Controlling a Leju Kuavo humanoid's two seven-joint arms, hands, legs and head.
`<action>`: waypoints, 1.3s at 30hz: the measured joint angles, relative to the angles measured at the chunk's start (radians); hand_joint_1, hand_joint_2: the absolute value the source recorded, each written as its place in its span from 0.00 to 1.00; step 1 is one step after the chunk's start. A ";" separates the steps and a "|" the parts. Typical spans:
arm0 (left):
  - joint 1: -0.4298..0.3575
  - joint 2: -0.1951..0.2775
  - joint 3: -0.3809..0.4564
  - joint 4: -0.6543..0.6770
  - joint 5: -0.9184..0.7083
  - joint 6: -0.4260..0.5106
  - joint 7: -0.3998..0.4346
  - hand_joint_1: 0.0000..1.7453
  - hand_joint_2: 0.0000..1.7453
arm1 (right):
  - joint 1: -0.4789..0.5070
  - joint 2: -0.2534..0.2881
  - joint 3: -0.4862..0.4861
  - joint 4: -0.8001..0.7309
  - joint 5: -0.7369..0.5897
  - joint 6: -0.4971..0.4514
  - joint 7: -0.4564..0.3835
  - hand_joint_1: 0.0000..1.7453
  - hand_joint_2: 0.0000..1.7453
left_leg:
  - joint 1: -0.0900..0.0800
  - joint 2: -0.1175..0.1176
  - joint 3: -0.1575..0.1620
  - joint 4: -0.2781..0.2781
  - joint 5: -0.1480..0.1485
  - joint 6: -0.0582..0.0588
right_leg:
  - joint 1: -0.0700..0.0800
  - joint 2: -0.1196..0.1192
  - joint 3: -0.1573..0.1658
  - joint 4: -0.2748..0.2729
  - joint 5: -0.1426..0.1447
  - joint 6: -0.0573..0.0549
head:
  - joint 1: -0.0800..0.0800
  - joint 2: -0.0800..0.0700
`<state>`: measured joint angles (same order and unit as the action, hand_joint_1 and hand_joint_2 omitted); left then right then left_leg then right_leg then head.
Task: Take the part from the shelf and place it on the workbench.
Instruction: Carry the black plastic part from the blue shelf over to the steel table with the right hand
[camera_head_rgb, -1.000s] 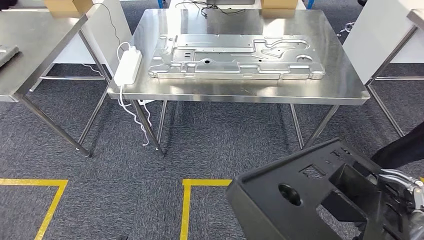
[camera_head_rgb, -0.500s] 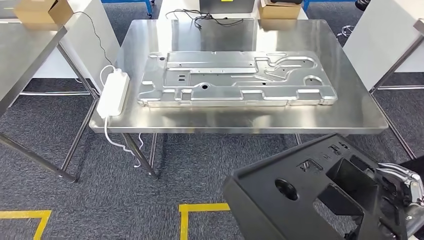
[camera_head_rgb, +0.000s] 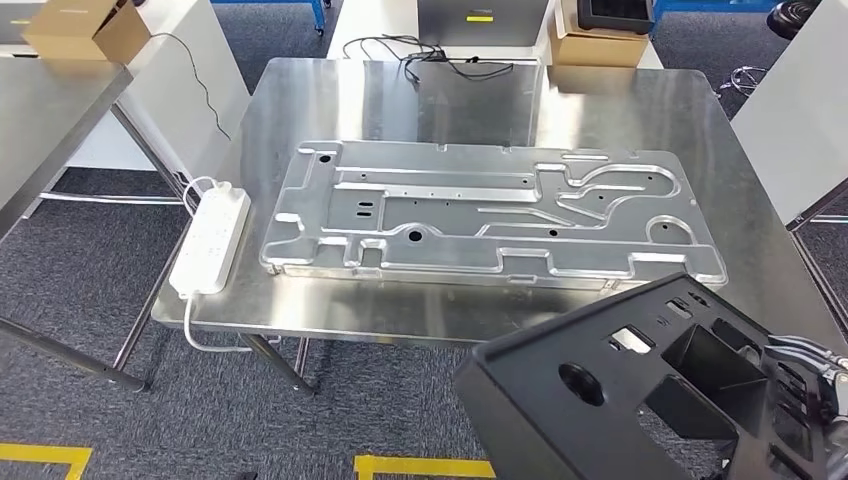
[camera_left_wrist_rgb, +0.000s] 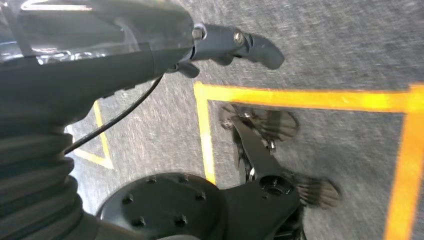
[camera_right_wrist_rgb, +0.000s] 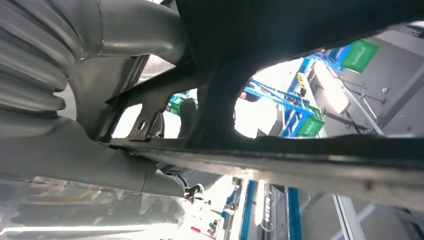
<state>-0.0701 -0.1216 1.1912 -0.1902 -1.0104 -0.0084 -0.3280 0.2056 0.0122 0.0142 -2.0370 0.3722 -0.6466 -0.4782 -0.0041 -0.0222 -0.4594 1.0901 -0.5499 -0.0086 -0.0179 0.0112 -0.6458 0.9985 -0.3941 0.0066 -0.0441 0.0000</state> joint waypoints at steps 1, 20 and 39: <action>-0.002 0.000 0.000 0.000 0.000 -0.001 -0.001 0.00 1.00 | -0.001 0.000 0.000 0.000 0.001 0.000 0.000 0.63 1.00 | 0.002 0.005 -0.043 0.068 -0.004 -0.005 | -0.003 -0.001 0.012 -0.004 -0.009 -0.006 | -0.004 0.000; 0.001 0.001 0.003 0.000 0.008 -0.004 -0.016 0.00 1.00 | -0.002 0.002 0.002 0.001 0.010 -0.002 0.003 0.63 1.00 | 0.020 0.007 -0.159 -0.107 0.130 -0.005 | -0.017 0.001 0.138 -0.064 -0.068 0.054 | -0.002 0.000; 0.031 0.001 0.006 0.013 -0.014 -0.011 -0.007 0.00 1.00 | -0.120 -0.106 -0.489 0.416 -0.188 0.275 0.126 0.63 1.00 | 0.006 0.004 -0.122 -0.120 0.142 0.010 | -0.024 -0.006 0.208 -0.128 -0.079 0.078 | 0.002 0.000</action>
<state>-0.0396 -0.1210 1.1975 -0.1774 -1.0246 -0.0198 -0.3348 0.0858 -0.0936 -0.4749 -1.6208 0.1846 -0.3712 -0.3518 0.0020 -0.0178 -0.5818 0.9703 -0.4082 0.0018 -0.0416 0.0056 -0.4382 0.8705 -0.4734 0.0850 -0.0416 0.0000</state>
